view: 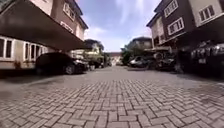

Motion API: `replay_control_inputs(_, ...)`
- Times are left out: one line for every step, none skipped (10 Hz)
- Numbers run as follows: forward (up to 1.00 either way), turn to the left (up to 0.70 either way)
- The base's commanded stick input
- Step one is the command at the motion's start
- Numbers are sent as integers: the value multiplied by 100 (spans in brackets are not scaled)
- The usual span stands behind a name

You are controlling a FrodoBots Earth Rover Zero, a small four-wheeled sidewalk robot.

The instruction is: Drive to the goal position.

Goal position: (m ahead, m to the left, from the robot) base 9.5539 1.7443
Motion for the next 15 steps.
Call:
replay_control_inputs(69,3)
replay_control_inputs(69,3)
replay_control_inputs(69,3)
replay_control_inputs(69,3)
replay_control_inputs(69,3)
replay_control_inputs(69,3)
replay_control_inputs(69,3)
replay_control_inputs(69,3)
replay_control_inputs(69,3)
replay_control_inputs(69,3)
replay_control_inputs(69,3)
replay_control_inputs(69,3)
replay_control_inputs(69,3)
replay_control_inputs(69,3)
replay_control_inputs(69,3)
